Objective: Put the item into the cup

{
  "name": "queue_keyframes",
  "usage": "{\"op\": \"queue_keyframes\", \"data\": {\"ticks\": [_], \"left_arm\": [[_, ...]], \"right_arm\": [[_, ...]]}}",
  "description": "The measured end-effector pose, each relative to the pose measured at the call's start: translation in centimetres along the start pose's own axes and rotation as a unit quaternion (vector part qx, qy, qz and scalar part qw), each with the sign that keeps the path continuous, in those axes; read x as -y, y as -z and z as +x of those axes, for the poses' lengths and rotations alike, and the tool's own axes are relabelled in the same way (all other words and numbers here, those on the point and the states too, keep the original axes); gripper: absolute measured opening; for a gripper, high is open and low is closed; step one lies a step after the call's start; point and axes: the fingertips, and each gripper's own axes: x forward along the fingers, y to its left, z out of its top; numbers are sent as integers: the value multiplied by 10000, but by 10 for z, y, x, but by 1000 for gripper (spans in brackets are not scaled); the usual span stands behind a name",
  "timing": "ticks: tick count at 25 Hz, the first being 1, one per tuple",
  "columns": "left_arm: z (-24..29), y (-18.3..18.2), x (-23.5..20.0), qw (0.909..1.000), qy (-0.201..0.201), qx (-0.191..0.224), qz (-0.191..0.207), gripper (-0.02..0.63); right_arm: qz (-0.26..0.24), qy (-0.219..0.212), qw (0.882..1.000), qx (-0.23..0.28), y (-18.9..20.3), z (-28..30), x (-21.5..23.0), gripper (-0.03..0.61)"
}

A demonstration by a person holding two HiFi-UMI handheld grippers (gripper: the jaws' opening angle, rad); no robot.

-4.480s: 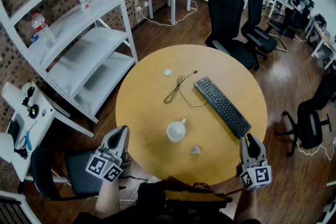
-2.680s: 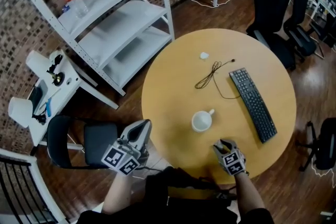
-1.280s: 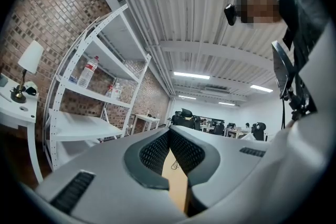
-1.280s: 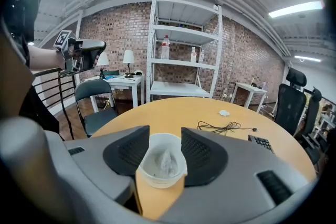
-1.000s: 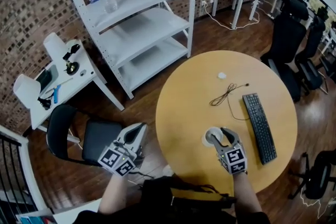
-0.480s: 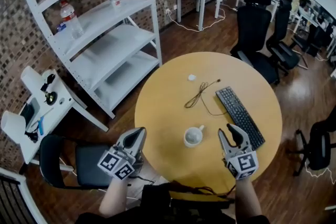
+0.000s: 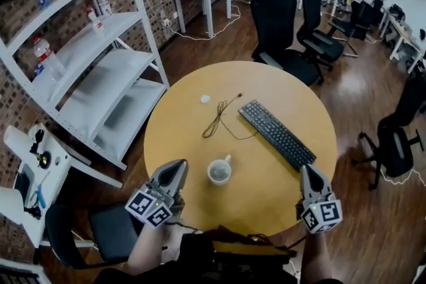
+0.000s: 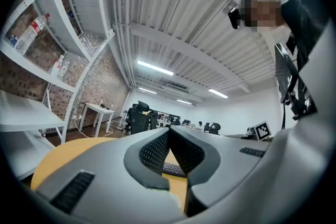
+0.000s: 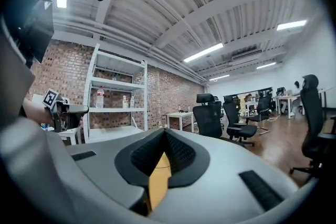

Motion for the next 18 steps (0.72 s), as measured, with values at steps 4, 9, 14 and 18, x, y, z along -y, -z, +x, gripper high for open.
{"op": "queue_keyframes", "data": {"ticks": [4, 9, 14, 18], "left_arm": [[9, -6, 4, 9999, 59, 43, 71, 0], [0, -7, 0, 10000, -38, 56, 10, 0], [-13, -14, -5, 9996, -248, 130, 76, 0], [-20, -13, -7, 9994, -322, 119, 40, 0]], "right_arm": [[-66, 81, 9999, -18, -2, -5, 9, 9], [-106, -53, 9999, -125, 2, 2, 2, 9], [-165, -275, 9994, -116, 0, 16, -12, 9], [-257, -442, 9985, -191, 3, 23, -22, 9]]}}
